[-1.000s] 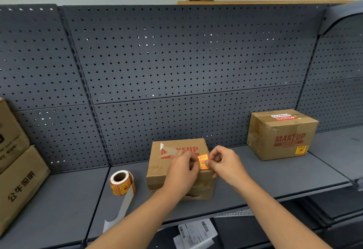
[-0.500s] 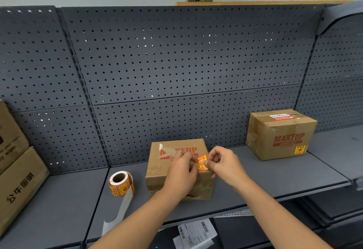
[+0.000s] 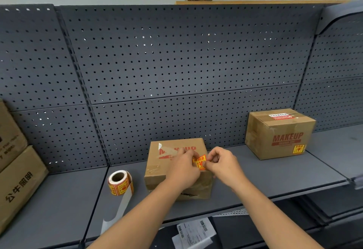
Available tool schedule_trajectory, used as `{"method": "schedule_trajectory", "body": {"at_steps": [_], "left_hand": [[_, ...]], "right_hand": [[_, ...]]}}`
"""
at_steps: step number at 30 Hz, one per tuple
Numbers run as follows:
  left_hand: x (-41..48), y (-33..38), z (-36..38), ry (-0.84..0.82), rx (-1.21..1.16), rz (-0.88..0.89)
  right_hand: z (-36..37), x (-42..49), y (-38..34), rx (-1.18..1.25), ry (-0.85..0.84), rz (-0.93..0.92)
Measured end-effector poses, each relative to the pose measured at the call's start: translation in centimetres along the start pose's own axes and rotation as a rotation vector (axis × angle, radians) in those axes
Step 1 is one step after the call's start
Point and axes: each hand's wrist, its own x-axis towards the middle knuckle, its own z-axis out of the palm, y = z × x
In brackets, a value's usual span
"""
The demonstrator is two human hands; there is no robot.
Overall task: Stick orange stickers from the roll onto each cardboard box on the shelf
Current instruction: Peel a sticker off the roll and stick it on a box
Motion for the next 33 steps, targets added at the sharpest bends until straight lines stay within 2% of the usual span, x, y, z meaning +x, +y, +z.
{"method": "schedule_trajectory", "body": {"at_steps": [16,23,26,33], "left_hand": [[-0.3,-1.1,1.7,0.205,-0.004,0.035],[-0.7,-1.4,2.1,0.276,-0.064,0.088],[-0.8,-1.5,2.1,0.275,-0.060,0.098],[0.1,-1.2,1.7,0.191,-0.030,0.020]], "right_hand": [[1.3,-0.4,-0.4,0.040,0.053,0.043],[1.6,-0.8,1.8,0.093,0.014,0.165],[2.2,-0.7,2.0,0.233,-0.043,0.231],[2.6,0.3,1.7,0.157,-0.054,0.251]]}}
